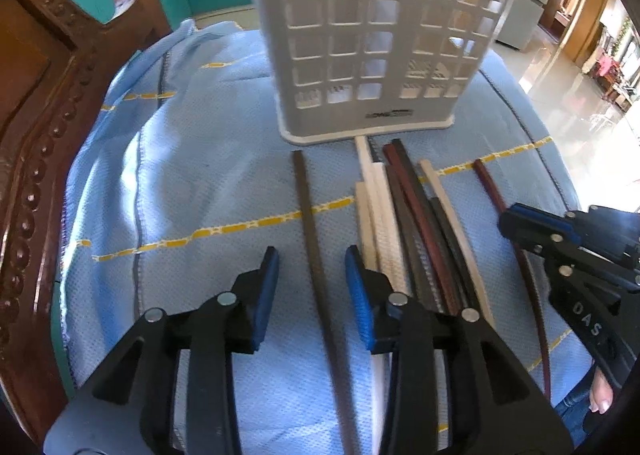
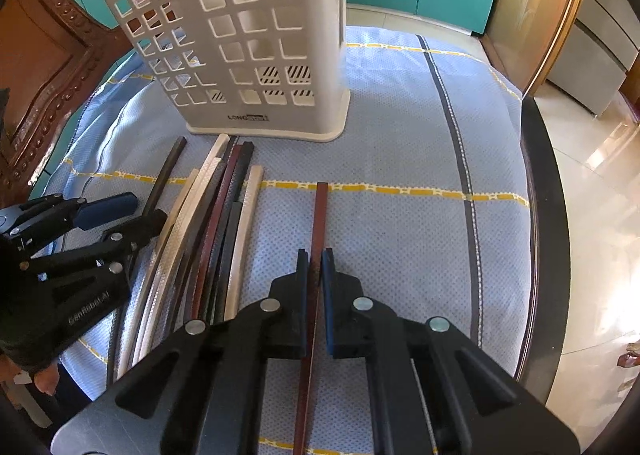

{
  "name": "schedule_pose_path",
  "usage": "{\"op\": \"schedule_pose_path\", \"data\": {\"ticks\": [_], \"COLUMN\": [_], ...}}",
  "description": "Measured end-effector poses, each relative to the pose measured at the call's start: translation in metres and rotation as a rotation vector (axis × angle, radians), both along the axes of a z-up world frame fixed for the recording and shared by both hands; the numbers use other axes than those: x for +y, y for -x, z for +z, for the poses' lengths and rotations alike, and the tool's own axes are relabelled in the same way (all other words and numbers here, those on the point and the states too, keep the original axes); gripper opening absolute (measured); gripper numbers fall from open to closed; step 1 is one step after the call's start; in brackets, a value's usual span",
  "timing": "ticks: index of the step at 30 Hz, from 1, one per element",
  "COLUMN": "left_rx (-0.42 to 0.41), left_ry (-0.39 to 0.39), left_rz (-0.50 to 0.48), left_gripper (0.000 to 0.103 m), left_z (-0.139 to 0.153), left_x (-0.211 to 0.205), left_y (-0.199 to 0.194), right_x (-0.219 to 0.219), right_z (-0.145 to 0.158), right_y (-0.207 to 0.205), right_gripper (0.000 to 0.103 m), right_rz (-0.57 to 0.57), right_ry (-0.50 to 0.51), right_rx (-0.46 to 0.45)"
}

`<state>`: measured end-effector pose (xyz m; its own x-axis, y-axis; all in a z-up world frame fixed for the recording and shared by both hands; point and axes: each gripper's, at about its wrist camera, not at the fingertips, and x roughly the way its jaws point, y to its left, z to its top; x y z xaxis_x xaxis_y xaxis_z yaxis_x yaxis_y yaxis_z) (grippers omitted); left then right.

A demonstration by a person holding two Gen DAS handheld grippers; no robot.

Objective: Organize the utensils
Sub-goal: 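Close the left tool on a dark brown chopstick while the right tool grasps a reddish-brown chopstick, then lift both chopsticks upright over the white basket while both tools open to drop them in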

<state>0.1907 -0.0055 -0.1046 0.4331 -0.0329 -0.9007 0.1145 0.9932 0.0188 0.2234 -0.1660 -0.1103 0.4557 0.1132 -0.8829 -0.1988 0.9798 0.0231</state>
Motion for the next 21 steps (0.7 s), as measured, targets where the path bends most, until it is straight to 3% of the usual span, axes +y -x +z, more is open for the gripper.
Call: {"op": "schedule_pose_path", "data": {"ticks": [6, 9, 13, 14, 15, 17, 21], "left_rx": [-0.004, 0.001, -0.001, 0.001, 0.0, -0.004, -0.026], "left_ry": [0.062, 0.045, 0.015, 0.024, 0.029, 0.033, 0.071], "left_rz": [0.028, 0.015, 0.019, 0.024, 0.031, 0.036, 0.045], "left_gripper": [0.039, 0.045, 0.045, 0.043, 0.035, 0.011, 0.007], "left_z": [0.004, 0.0, -0.005, -0.005, -0.005, -0.004, 0.001], "left_x": [0.015, 0.012, 0.004, 0.004, 0.005, 0.006, 0.012], "left_y": [-0.009, -0.013, -0.017, -0.018, -0.021, -0.022, -0.021], "right_x": [-0.007, -0.004, 0.002, 0.003, 0.004, 0.003, 0.0], "right_z": [0.003, 0.0, -0.002, -0.002, -0.002, -0.002, 0.014], "right_y": [-0.003, -0.003, 0.0, 0.0, 0.001, 0.002, 0.009], "right_gripper": [0.014, 0.02, 0.023, 0.022, 0.009, 0.007, 0.006], "right_rz": [-0.012, -0.004, 0.008, 0.012, 0.016, 0.024, 0.023], "right_ry": [-0.016, 0.002, 0.023, 0.027, 0.027, -0.015, -0.053], "right_rx": [0.001, 0.002, -0.01, -0.012, -0.012, -0.002, -0.059]}}
